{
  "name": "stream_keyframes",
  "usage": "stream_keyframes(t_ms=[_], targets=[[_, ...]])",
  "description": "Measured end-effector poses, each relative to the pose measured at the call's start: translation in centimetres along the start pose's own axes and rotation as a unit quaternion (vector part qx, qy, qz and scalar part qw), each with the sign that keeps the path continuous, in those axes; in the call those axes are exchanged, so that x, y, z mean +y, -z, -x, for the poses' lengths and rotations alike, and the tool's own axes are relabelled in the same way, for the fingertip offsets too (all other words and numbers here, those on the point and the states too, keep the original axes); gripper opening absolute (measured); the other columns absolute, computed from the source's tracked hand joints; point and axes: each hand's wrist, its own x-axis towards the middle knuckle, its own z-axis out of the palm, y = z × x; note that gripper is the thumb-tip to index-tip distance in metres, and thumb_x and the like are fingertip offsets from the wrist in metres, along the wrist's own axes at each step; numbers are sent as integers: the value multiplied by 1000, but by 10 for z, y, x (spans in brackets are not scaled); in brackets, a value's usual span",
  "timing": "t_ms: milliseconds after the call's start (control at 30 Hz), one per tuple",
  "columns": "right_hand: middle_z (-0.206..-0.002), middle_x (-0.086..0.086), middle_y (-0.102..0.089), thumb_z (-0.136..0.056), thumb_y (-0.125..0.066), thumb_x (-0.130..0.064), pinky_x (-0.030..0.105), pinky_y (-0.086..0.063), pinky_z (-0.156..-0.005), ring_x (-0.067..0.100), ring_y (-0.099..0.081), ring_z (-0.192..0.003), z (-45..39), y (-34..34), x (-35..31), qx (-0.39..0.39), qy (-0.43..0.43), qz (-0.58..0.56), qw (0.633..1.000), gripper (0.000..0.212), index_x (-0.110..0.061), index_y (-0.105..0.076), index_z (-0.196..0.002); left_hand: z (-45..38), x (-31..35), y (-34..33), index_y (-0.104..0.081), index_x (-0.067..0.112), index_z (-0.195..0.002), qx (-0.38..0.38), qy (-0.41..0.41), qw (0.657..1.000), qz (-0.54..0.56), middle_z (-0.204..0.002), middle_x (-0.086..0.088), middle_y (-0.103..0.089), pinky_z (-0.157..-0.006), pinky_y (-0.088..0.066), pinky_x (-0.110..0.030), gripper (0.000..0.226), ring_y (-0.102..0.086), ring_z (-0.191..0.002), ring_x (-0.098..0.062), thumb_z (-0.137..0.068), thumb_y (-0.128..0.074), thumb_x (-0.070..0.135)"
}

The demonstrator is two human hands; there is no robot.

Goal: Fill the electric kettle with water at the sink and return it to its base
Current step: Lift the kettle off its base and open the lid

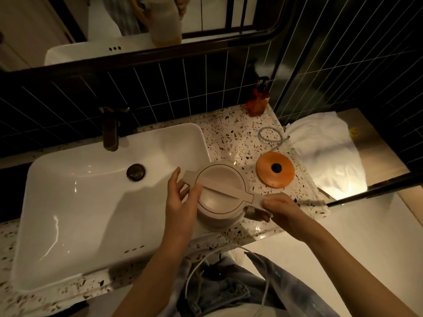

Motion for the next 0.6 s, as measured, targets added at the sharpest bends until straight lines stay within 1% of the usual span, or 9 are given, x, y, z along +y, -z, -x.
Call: stream_keyframes(t_ms=[133,200,233,300,400,467,500,567,600], targets=[[-61,15,-42,-73,-65,-62,37,-30,-63,38,-35,-61,2,3,0,7,1,23,1000,47,-17,-58,-59,4,-2,-11,-37,31,-148,-11,-22,999,-26,-135,8,-55,-86,-43,-14,59,-53,-119,-8,-94,-60,33],[-63,23,-38,-76,-64,-59,43,-28,-66,48,-34,-61,2,3,-3,-2,4,25,1000,49,-13,-59,-62,4,-1,-10,-41,27,-145,-15,-24,999,-20,-132,8,-60,-91,-46,-19,62,-56,-119,-8,-89,-62,41],[-64,23,-38,-77,-64,-58,43,-28,-67,48,-34,-62,1,2,-5,-6,8,28,1000,48,-13,-59,-62,3,0,-8,-43,26,-144,-19,-23,999,-11,-132,7,-61,-96,-47,-24,66,-57,-121,-11,-84,-62,47],[-64,19,-42,-78,-63,-59,42,-30,-69,45,-35,-62,-1,0,-7,-9,11,38,999,47,-14,-60,-62,6,3,-4,-40,28,-145,-19,-11,1000,-8,-139,3,-56,-103,-46,-34,77,-53,-127,-16,-76,-60,56],[-64,15,-47,-80,-59,-60,42,-31,-67,47,-37,-61,-2,-1,-8,-13,14,55,998,46,-18,-62,-61,14,14,-3,-33,36,-149,11,-41,998,-55,-153,7,-37,-106,-34,-29,84,-34,-137,-9,-74,-59,66],[-62,9,-51,-81,-57,-60,37,-33,-63,35,-40,-58,-1,-3,-10,-17,19,65,998,42,-23,-65,-62,18,20,-4,-39,37,-144,21,-94,991,-97,-155,12,-34,-108,-33,-28,75,-30,-139,-4,-79,-59,69],[-61,12,-50,-81,-58,-59,35,-33,-62,30,-41,-58,-2,-4,-11,-21,20,66,997,44,-21,-65,-62,19,23,-6,-45,36,-139,20,-118,986,-116,-154,13,-35,-110,-35,-31,66,-30,-140,-4,-81,-58,64],[-63,26,-45,-79,-60,-61,35,-32,-62,33,-38,-59,-3,-2,-11,-25,16,51,998,55,-8,-63,-63,21,30,-10,-53,36,-124,14,-155,976,-152,-153,11,-38,-115,-33,-37,40,-27,-144,-7,-87,-60,48],[-64,27,-43,-78,-61,-62,36,-32,-62,36,-37,-60,-3,-1,-10,-22,14,45,999,63,-1,-59,-63,23,33,-13,-55,35,-119,13,-172,970,-170,-152,10,-39,-116,-30,-37,31,-23,-146,-8,-90,-62,41]])
